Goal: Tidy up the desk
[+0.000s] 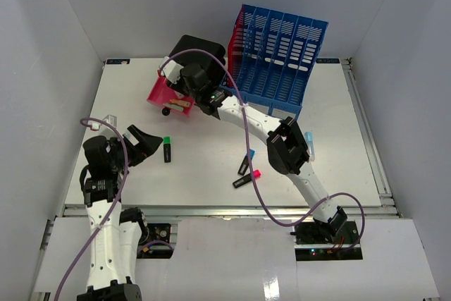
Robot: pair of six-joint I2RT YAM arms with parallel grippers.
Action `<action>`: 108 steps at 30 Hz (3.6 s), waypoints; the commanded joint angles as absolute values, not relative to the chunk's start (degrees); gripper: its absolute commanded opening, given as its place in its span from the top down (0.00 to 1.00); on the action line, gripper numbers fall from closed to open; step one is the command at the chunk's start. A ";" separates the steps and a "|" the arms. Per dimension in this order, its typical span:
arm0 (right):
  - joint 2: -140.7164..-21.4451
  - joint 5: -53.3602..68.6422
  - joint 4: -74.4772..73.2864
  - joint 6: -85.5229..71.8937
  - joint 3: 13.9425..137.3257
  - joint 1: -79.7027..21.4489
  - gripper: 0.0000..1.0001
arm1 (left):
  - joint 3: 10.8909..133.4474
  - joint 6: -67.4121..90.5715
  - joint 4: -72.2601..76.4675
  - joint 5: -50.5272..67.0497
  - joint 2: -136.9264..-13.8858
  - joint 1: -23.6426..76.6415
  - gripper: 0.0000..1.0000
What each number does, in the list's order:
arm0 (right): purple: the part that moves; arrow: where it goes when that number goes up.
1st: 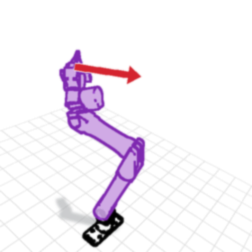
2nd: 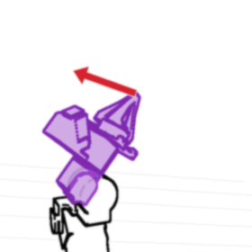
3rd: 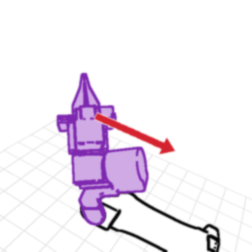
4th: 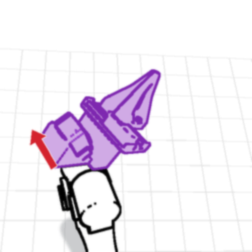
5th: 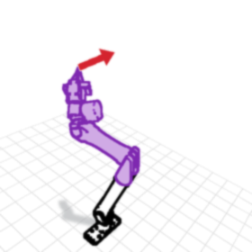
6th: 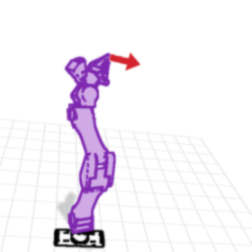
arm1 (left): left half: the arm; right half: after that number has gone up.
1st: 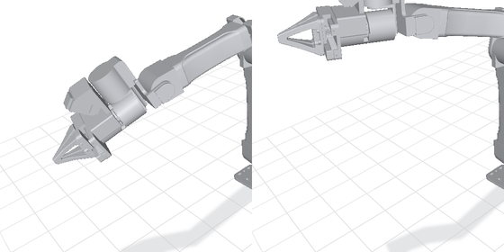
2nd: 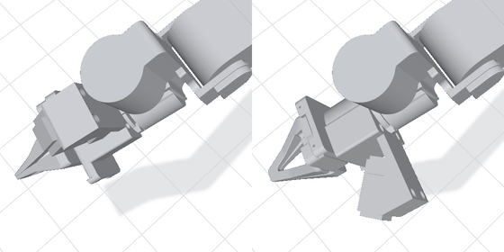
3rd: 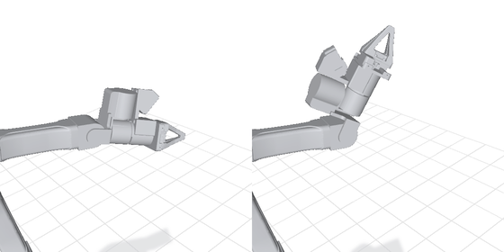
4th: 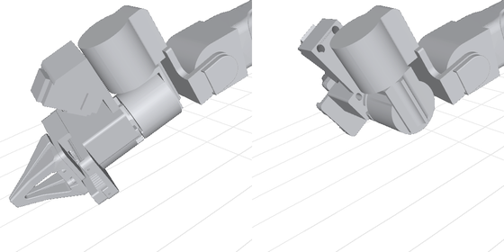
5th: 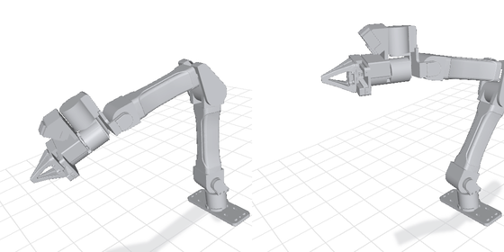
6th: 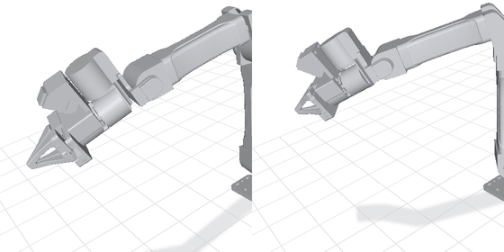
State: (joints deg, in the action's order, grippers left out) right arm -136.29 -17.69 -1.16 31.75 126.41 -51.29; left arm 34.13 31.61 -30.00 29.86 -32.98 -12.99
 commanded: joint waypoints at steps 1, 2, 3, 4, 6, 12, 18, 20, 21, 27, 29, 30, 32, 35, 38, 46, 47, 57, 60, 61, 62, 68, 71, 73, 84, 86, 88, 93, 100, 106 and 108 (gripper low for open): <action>-133.95 -17.89 2.46 31.82 125.11 -51.33 0.43 | 35.17 32.33 -29.62 32.21 -33.54 -12.92 0.02; -133.37 -17.81 2.42 31.78 124.88 -51.33 0.43 | 35.19 32.49 -29.62 32.41 -33.76 -12.92 0.02; -132.78 -17.76 2.38 31.73 124.66 -51.33 0.42 | 35.24 32.67 -29.62 32.59 -33.99 -12.92 0.02; -132.19 -17.79 2.30 31.45 124.28 -51.33 0.41 | 35.07 33.15 -29.51 32.85 -34.22 -12.92 0.03; -130.23 -17.46 1.66 30.42 123.63 -51.30 0.38 | 34.65 34.12 -29.23 33.47 -35.27 -12.92 0.06; -114.79 6.26 -11.68 23.28 120.10 -48.61 0.26 | 34.38 37.02 -26.82 34.65 -42.23 -12.72 0.30; -91.65 44.99 -19.43 27.71 96.34 -39.03 0.30 | 38.15 39.24 -23.09 27.69 -54.55 -3.50 0.62; -86.89 48.60 -20.13 30.69 87.41 -37.69 0.38 | 40.03 39.12 -22.84 22.99 -59.98 2.65 0.69; -81.42 48.66 -20.18 32.14 79.58 -36.91 0.44 | 41.97 39.39 -22.40 20.49 -62.81 4.60 0.73; -63.51 51.15 -20.00 34.77 56.93 -31.79 0.73 | 46.70 42.56 -19.77 10.77 -71.63 6.85 0.88; -57.32 51.21 -19.63 34.29 52.12 -28.47 0.73 | 49.50 47.40 -20.53 6.02 -75.01 6.77 0.89; -55.71 51.29 -19.49 34.03 50.53 -27.39 0.73 | 50.11 48.85 -20.67 4.64 -75.85 6.71 0.89; -53.32 52.38 -18.09 31.66 48.28 -24.86 0.73 | 51.38 53.89 -20.30 2.37 -78.70 6.68 0.89; -50.60 56.45 -13.78 28.26 44.96 -20.60 0.73 | 53.87 57.23 -20.29 0.94 -81.28 6.68 0.89; -48.68 59.32 -10.70 26.01 42.20 -16.44 0.73 | 56.01 58.18 -20.44 -2.12 -82.94 6.68 0.89; -46.91 64.46 -8.09 24.71 38.00 -10.09 0.73 | 62.03 55.69 -20.62 -2.69 -87.40 6.68 0.51; -46.80 64.93 -8.09 24.76 37.80 -9.67 0.73 | 62.29 55.22 -20.15 -2.22 -87.56 6.68 0.46; -46.41 66.01 -8.08 25.14 36.82 -7.47 0.73 | 61.88 52.38 -13.53 2.29 -86.85 6.68 0.26; -46.35 66.06 -8.09 25.05 36.74 -7.00 0.73 | 63.05 52.38 -12.99 3.34 -88.50 6.59 0.25; -46.27 66.19 -8.09 25.05 36.69 -6.77 0.73 | 63.70 52.43 -12.78 3.61 -89.14 6.59 0.25; -46.17 66.24 -8.09 25.05 36.62 -6.62 0.73 | 64.34 52.50 -12.63 3.78 -89.71 6.59 0.24; -46.10 66.40 -8.09 24.92 36.56 -6.20 0.73 | 67.86 52.78 -12.35 3.12 -91.28 6.59 0.22; -46.05 66.45 -8.00 24.87 36.56 -6.07 0.73 | 69.94 52.32 -12.56 2.74 -92.64 6.59 0.19; -46.05 66.36 -8.09 24.87 36.47 -5.93 0.73 | 71.46 52.07 -12.57 3.05 -94.40 6.59 0.18; -46.49 65.24 -8.09 25.19 36.30 -5.22 0.73 | 82.08 52.65 -11.66 7.91 -105.23 6.42 0.16; -46.66 65.18 -8.13 25.22 36.26 -5.19 0.73 | 83.11 52.66 -11.13 8.69 -105.93 6.33 0.15; -46.96 65.06 -8.09 25.29 36.28 -5.19 0.73 | 83.74 52.36 -10.10 9.68 -106.29 6.26 0.15; -47.44 64.86 -8.11 25.31 36.23 -4.92 0.73 | 84.64 51.83 -8.20 12.87 -107.05 5.76 0.13; -47.46 65.28 -8.09 25.40 36.12 -4.24 0.73 | 83.30 49.85 -3.77 19.11 -106.26 4.55 0.10; -47.46 65.39 -8.09 25.49 36.04 -3.87 0.73 | 81.77 49.48 -2.64 21.69 -104.62 2.81 0.10; -47.55 65.39 -8.12 25.54 36.04 -3.73 0.73 | 80.85 49.45 -2.27 22.30 -103.53 2.55 0.10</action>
State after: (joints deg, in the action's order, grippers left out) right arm -47.42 64.53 -9.85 25.67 36.58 -4.28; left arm 82.05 50.28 -5.05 19.29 -107.49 3.57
